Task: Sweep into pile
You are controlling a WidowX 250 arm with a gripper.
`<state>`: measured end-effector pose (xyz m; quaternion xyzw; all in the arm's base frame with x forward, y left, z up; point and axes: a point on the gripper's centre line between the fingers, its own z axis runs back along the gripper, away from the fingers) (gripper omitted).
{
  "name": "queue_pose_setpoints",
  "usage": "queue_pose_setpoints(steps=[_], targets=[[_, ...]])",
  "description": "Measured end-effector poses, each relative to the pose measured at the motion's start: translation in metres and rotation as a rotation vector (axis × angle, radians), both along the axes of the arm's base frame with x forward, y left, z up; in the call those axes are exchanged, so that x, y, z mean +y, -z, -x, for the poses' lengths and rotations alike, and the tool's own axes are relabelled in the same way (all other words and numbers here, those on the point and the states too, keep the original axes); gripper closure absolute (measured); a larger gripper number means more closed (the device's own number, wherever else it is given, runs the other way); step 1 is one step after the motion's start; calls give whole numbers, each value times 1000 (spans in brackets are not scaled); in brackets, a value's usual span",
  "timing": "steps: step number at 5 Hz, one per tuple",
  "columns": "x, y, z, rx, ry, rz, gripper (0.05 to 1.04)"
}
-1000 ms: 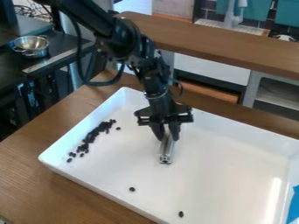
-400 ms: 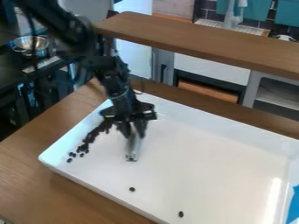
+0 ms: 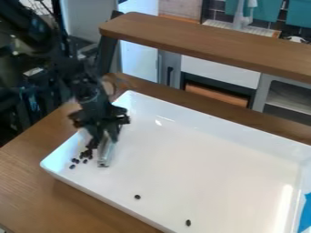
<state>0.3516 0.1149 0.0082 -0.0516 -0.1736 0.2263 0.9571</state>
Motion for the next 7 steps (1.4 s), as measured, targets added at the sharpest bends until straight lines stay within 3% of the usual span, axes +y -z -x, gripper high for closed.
queue_pose_setpoints(steps=[1,2,3,5,7], targets=[[10,-13,6,-28,17,3,736],[-6,-37,12,-33,58,88,736],[-49,-64,13,-67,74,117,736],[-156,-66,12,-31,64,97,736],[-252,-35,2,16,100,75,736]])
